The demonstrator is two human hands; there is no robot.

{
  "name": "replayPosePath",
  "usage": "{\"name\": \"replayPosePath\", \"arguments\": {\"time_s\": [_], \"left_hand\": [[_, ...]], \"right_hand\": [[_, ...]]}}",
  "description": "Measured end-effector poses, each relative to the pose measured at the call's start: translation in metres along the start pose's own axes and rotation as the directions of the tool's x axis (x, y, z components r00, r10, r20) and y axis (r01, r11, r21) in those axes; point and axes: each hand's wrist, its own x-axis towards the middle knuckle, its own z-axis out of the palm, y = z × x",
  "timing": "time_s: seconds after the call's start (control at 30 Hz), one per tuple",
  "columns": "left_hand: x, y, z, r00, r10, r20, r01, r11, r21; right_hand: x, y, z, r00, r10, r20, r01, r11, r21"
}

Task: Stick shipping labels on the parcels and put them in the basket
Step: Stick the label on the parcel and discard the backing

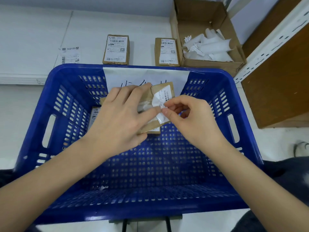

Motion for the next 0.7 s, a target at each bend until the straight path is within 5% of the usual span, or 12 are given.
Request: {"name": "replayPosePath", "arguments": {"time_s": [0.17,0.5,0.7], "left_hand": [[0.0002,0.0022,-0.0008,0.999,-0.038,0.029,0.038,0.999,-0.021],[-0.0003,0.0049,0.0009,0.999,-0.015,0.042,0.017,0.999,-0.047],[-0.0005,0.0077,0.0007,0.999,0.004,0.042,-0.002,0.999,-0.051]], "right_hand": [[-0.0027,-0.0007,0.0054,0.997,-0.075,-0.036,0.068,0.983,-0.171],[-0.0033,-0.0001,0.0061,0.98,-0.194,-0.041,0.179,0.956,-0.232],[-0.0034,0.0006,0.0059,0.996,-0.089,-0.012,0.087,0.992,-0.087]]}}
